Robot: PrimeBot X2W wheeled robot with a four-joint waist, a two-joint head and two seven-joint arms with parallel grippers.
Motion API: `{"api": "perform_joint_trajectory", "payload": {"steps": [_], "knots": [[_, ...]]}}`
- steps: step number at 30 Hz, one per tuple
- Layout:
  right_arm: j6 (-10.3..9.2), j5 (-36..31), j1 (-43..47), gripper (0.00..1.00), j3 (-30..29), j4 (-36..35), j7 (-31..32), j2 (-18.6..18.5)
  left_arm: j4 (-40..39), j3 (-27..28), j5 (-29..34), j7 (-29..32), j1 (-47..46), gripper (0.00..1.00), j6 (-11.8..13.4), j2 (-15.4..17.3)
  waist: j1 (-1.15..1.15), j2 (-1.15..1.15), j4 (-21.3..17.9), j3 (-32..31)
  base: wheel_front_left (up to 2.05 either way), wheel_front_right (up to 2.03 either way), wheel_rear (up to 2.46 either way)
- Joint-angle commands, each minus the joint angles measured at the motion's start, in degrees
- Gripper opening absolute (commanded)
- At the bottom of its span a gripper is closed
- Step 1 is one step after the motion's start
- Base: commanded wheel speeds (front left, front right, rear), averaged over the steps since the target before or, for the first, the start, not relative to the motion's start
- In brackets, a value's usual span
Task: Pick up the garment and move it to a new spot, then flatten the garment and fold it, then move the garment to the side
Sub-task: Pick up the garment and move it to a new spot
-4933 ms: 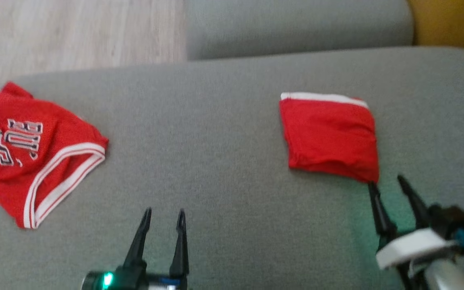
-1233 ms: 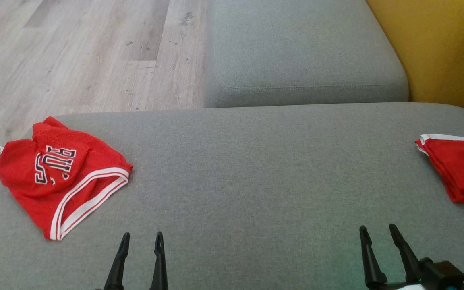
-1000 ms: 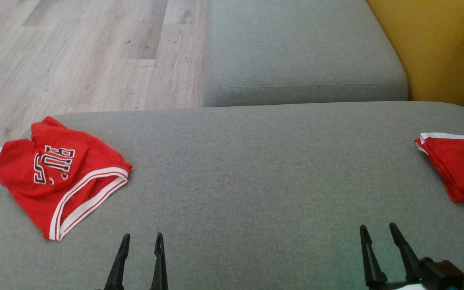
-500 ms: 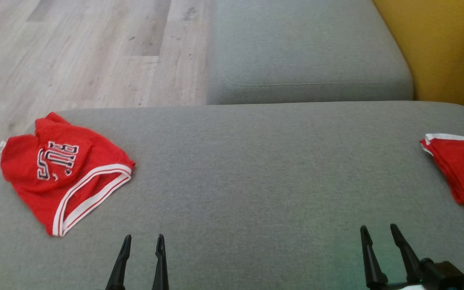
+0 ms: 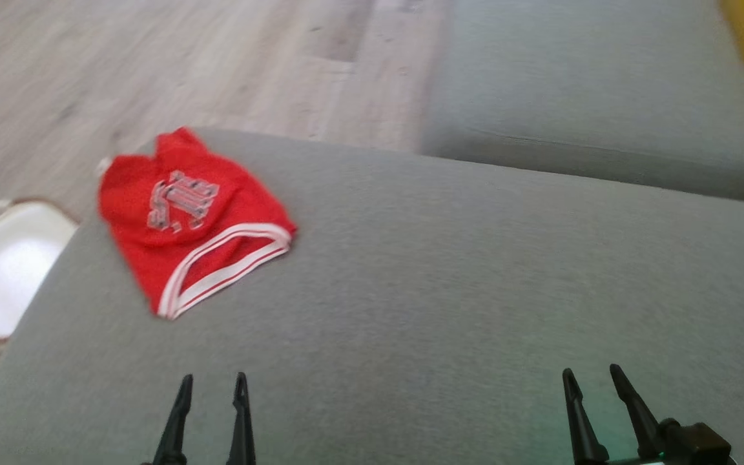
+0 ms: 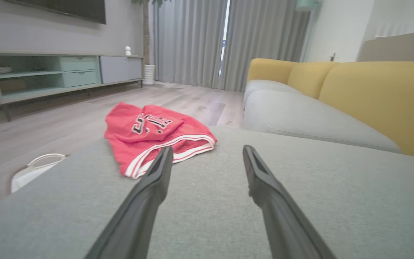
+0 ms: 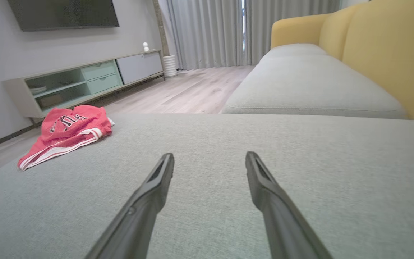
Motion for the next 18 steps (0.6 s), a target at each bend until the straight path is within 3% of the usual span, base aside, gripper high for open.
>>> {"api": "perform_joint_trajectory", "payload": {"steps": [1, 11, 18], "knots": [[-0.05, 0.2, -3.2, 1.00, 1.6, -2.0, -0.6, -0.5, -2.0, 2.7, 0.4, -0.5, -2.6, 1.00, 0.1, -0.3, 0.00, 0.00, 4.9, 0.9, 0.00, 0.00, 0.00], [-0.05, -0.3, -3.8, 1.00, 1.6, -1.7, -0.6, -0.5, -3.0, 4.5, 0.0, -0.5, -2.3, 1.00, 0.5, -0.3, 0.00, 0.00, 10.1, 2.6, 0.00, 0.00, 0.00], [-0.05, -1.0, -4.8, 1.00, 2.5, -2.6, -0.6, -2.4, -4.9, 7.9, 1.7, -0.5, -6.3, 1.00, 0.1, -0.3, 0.00, 0.00, 8.7, 6.8, 0.00, 0.00, 0.00]]}}
